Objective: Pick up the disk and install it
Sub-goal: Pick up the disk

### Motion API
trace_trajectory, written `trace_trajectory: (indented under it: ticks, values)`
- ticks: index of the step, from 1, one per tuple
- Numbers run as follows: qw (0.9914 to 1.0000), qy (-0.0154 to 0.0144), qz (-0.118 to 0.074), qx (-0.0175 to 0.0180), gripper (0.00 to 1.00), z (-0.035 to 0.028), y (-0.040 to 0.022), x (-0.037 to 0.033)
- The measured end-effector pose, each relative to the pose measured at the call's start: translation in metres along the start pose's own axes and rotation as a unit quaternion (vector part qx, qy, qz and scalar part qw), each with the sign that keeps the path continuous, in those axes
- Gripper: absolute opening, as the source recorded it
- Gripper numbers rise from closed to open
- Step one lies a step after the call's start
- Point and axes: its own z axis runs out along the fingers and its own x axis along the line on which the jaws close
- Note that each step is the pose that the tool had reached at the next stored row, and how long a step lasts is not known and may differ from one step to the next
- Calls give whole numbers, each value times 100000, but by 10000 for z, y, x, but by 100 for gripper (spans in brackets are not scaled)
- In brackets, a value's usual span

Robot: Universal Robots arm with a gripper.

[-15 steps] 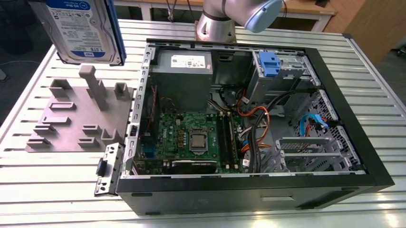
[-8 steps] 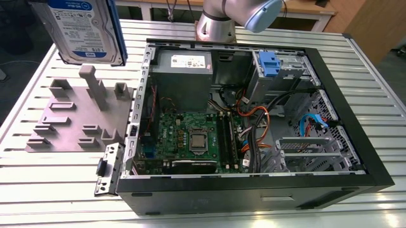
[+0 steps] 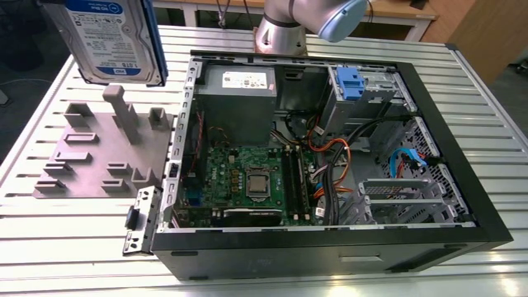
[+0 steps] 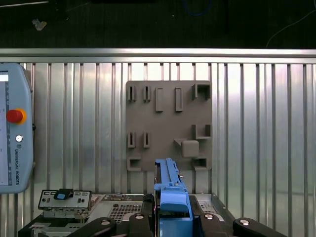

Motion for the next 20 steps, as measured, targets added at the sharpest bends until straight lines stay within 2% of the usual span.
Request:
trace_trajectory:
  ticks: [20]
  values:
    - [100000, -1, -1, -3, 37, 0, -18, 21]
